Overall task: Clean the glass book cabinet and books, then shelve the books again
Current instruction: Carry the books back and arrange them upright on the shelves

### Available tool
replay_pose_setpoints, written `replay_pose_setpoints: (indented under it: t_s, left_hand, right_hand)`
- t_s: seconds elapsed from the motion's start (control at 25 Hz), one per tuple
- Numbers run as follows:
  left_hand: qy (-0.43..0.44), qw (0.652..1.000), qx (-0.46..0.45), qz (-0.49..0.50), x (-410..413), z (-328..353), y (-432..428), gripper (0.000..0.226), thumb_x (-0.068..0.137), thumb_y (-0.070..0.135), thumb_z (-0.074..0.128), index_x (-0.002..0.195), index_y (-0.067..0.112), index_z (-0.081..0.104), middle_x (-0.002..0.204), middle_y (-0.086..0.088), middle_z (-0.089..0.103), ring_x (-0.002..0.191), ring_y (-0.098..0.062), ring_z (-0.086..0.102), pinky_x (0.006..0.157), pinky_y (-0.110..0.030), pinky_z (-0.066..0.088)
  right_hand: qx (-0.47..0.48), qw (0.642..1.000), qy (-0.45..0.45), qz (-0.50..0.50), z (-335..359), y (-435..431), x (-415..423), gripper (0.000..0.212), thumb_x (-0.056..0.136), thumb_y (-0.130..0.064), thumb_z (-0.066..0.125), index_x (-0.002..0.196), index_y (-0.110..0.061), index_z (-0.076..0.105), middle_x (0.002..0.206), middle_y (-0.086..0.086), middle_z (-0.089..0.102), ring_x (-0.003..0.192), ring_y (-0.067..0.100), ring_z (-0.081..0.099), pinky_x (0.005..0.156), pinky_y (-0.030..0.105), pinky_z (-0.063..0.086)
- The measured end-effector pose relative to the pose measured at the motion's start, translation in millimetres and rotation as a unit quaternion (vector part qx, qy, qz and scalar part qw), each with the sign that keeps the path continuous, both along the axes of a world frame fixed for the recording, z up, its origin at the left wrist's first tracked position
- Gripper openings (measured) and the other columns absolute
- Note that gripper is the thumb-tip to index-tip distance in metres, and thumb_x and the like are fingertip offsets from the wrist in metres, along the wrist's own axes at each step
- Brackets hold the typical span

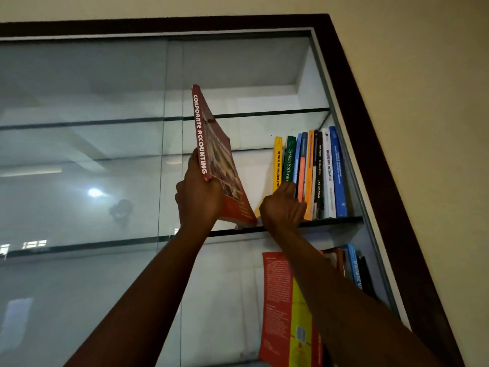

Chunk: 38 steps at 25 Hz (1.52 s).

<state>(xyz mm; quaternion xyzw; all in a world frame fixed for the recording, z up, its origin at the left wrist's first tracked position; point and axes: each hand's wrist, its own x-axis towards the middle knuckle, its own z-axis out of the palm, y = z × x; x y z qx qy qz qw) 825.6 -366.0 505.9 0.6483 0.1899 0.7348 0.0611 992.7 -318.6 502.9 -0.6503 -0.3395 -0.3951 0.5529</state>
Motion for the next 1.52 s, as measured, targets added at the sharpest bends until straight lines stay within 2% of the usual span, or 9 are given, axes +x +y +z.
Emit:
replay_pose_setpoints:
  t_s: [0.2, 0.44, 0.6, 0.68, 0.8, 1.0, 1.16, 1.32, 1.52]
  left_hand:
    - [0.015, 0.999, 0.027, 0.028, 14.3, 22.1, 14.4, 0.055, 0.096, 0.022, 0.05, 0.146, 0.018, 0.027, 0.13, -0.012, 0.056, 0.107, -0.03, 0.061, 0.09, -0.047, 0.051]
    - [0.088, 0.988, 0.022, 0.125, 45.9, 27.3, 40.5, 0.064, 0.096, 0.024, 0.05, 0.15, 0.02, 0.014, 0.124, -0.019, 0.056, 0.103, -0.035, 0.061, 0.088, -0.047, 0.051]
    - [0.131, 0.983, -0.032, 0.127, 78.8, 21.7, 62.4, 0.067, 0.097, 0.027, 0.049, 0.15, 0.021, 0.008, 0.127, -0.018, 0.055, 0.108, -0.033, 0.058, 0.089, -0.042, 0.049]
    - [0.152, 0.982, -0.055, 0.097, 95.7, 14.1, 72.7, 0.062, 0.098, 0.026, 0.045, 0.15, 0.021, 0.01, 0.128, -0.019, 0.053, 0.11, -0.035, 0.056, 0.09, -0.043, 0.046]
    - [0.162, 0.987, -0.019, 0.001, 115.0, 0.2, 81.7, 0.054, 0.099, 0.026, 0.042, 0.147, 0.017, 0.018, 0.122, -0.018, 0.058, 0.103, -0.034, 0.06, 0.084, -0.039, 0.048]
    - [0.232, 0.971, 0.0, -0.062, 121.1, 6.7, 95.1, 0.051, 0.099, 0.042, 0.03, 0.146, 0.021, 0.023, 0.125, -0.011, 0.059, 0.105, -0.029, 0.059, 0.075, -0.026, 0.039]
    - [0.295, 0.903, -0.039, -0.309, 106.2, 15.3, 108.7, 0.06, 0.094, 0.055, 0.029, 0.148, 0.032, 0.015, 0.14, -0.003, 0.046, 0.117, -0.021, 0.052, 0.087, -0.033, 0.052]
    - [0.333, 0.852, -0.181, -0.362, 88.8, 32.6, 124.5, 0.058, 0.092, 0.05, 0.041, 0.144, 0.051, 0.014, 0.149, -0.007, 0.034, 0.131, -0.039, 0.038, 0.103, -0.061, 0.035]
    - [0.227, 0.889, -0.132, -0.376, 118.1, 22.3, 105.8, 0.048, 0.099, 0.041, 0.033, 0.146, 0.033, 0.026, 0.139, -0.008, 0.047, 0.118, -0.027, 0.052, 0.089, -0.043, 0.051]
  right_hand:
    - [0.084, 0.992, -0.064, -0.064, -9.8, 28.1, 13.7, 0.05, 0.085, -0.036, 0.056, 0.126, -0.009, 0.052, 0.119, 0.012, 0.057, 0.103, 0.027, 0.051, 0.084, 0.042, 0.043]
    - [-0.039, 0.995, -0.087, -0.038, -0.4, 18.9, 18.2, 0.058, 0.097, -0.043, 0.037, 0.148, -0.021, 0.021, 0.154, 0.006, 0.017, 0.134, 0.029, 0.024, 0.104, 0.047, 0.024]
    - [-0.115, 0.981, -0.035, 0.154, 29.6, -18.1, 40.1, 0.047, 0.098, -0.033, 0.04, 0.143, -0.023, 0.032, 0.149, 0.007, 0.019, 0.131, 0.03, 0.029, 0.105, 0.044, 0.033]
    - [-0.108, 0.951, -0.009, 0.288, 43.1, -39.1, 50.7, 0.043, 0.097, -0.025, 0.046, 0.139, -0.017, 0.04, 0.141, 0.013, 0.034, 0.113, 0.026, 0.05, 0.09, 0.033, 0.048]
    - [-0.1, 0.957, -0.087, 0.256, 46.7, -57.5, 56.1, 0.036, 0.096, -0.014, 0.046, 0.132, -0.009, 0.048, 0.125, 0.014, 0.053, 0.092, 0.021, 0.058, 0.064, 0.014, 0.041]
    - [-0.094, 0.949, -0.044, 0.298, 55.6, -48.6, 45.3, 0.032, 0.095, -0.02, 0.052, 0.124, -0.006, 0.056, 0.109, 0.013, 0.064, 0.084, 0.018, 0.059, 0.072, 0.024, 0.05]
    - [-0.085, 0.962, -0.031, 0.257, 74.3, -27.2, 33.0, 0.033, 0.086, -0.027, 0.064, 0.102, 0.002, 0.066, 0.087, 0.015, 0.07, 0.066, 0.017, 0.062, 0.076, 0.028, 0.053]
    - [-0.092, 0.978, -0.05, 0.181, 95.5, -22.6, 35.2, 0.048, 0.073, -0.034, 0.076, 0.101, 0.004, 0.067, 0.102, 0.017, 0.068, 0.094, 0.027, 0.065, 0.088, 0.039, 0.051]
    - [-0.076, 0.987, -0.058, 0.126, 97.0, -24.2, 39.2, 0.043, 0.077, -0.037, 0.072, 0.096, 0.001, 0.069, 0.097, 0.014, 0.069, 0.09, 0.024, 0.066, 0.079, 0.031, 0.052]
